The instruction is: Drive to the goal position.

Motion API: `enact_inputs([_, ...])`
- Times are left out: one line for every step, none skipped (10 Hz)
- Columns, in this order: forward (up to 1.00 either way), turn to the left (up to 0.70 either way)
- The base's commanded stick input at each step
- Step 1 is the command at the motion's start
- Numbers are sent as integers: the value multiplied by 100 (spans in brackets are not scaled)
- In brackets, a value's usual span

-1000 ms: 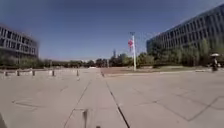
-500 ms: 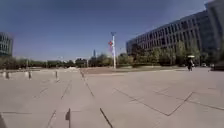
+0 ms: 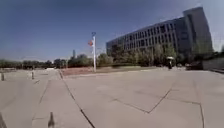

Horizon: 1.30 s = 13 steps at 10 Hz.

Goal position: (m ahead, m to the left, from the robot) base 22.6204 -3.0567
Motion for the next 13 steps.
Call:
enact_inputs([100, -27])
enact_inputs([100, -27])
enact_inputs([100, 0])
enact_inputs([100, 0])
enact_inputs([100, 0])
enact_inputs([100, 0])
enact_inputs([100, 0])
enact_inputs([100, 0])
enact_inputs([100, 0])
enact_inputs([100, 0])
enact_inputs([100, 0])
enact_inputs([100, 0])
enact_inputs([100, 0])
